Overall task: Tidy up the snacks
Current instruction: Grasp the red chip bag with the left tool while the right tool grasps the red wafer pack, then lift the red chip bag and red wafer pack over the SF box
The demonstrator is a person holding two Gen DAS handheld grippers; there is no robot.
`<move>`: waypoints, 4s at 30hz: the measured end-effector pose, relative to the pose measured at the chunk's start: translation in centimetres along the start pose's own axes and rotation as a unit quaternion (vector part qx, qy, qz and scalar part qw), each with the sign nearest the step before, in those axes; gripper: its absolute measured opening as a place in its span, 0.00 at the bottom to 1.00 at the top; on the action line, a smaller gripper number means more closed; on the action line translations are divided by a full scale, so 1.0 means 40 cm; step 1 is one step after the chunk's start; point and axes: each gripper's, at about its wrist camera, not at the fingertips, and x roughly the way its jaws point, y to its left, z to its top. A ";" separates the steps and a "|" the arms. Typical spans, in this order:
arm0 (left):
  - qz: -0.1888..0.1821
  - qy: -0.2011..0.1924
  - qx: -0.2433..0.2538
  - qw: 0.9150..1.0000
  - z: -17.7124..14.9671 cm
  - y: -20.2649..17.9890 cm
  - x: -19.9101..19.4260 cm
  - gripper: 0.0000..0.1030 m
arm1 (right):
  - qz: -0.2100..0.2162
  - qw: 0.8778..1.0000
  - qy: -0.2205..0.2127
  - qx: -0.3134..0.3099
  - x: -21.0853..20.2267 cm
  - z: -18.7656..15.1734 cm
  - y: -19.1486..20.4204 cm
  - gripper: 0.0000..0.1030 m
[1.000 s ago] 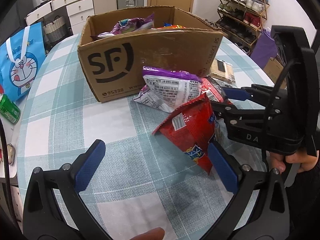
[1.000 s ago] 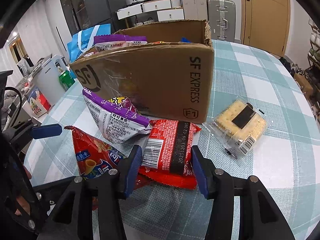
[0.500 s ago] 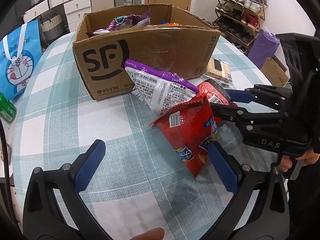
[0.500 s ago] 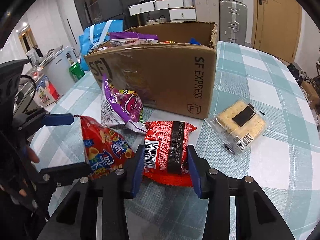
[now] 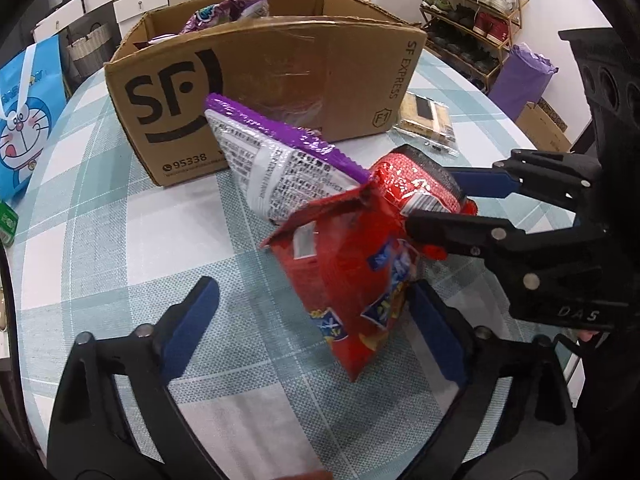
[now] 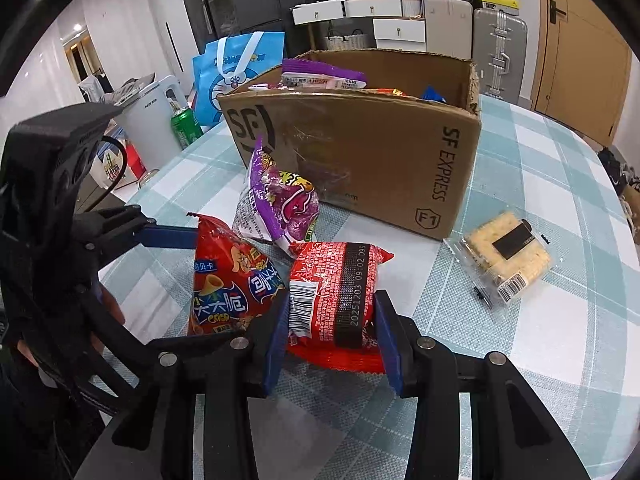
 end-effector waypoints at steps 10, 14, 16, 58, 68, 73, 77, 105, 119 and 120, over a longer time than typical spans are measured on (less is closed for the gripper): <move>-0.032 -0.012 -0.028 0.999 -0.001 -0.001 0.022 0.77 | -0.011 0.999 -0.018 0.025 -0.033 0.007 -0.047 0.40; -0.041 -0.024 -0.038 0.998 -0.001 0.002 0.019 0.60 | -0.012 0.999 -0.019 0.030 -0.036 0.008 -0.054 0.40; -0.050 -0.029 -0.044 0.997 -0.003 0.006 0.017 0.44 | -0.012 0.999 -0.019 0.031 -0.036 0.007 -0.054 0.40; -0.033 -0.171 -0.044 0.984 -0.003 0.061 -0.359 0.37 | -0.003 0.982 -0.177 0.068 -0.259 0.042 -0.053 0.40; -0.002 -0.192 -0.054 0.980 0.102 0.117 -0.435 0.37 | 0.006 0.974 -0.207 0.089 -0.270 0.073 -0.050 0.40; 0.011 -0.200 -0.060 0.978 0.185 0.141 -0.437 0.37 | 0.011 0.973 -0.212 0.092 -0.255 0.108 -0.048 0.40; 0.016 -0.198 -0.065 0.978 0.238 0.161 -0.419 0.37 | 0.015 0.973 -0.210 0.093 -0.239 0.133 -0.050 0.40; 0.082 -0.172 -0.087 0.978 0.431 0.203 -0.201 0.37 | 0.021 0.974 -0.186 0.125 -0.117 0.274 -0.113 0.40; 0.093 -0.159 -0.096 0.978 0.463 0.235 -0.090 0.37 | 0.012 0.975 -0.162 0.154 -0.027 0.323 -0.144 0.40; 0.094 -0.159 -0.095 0.978 0.466 0.237 -0.083 0.37 | 0.011 0.975 -0.160 0.155 -0.022 0.324 -0.146 0.40</move>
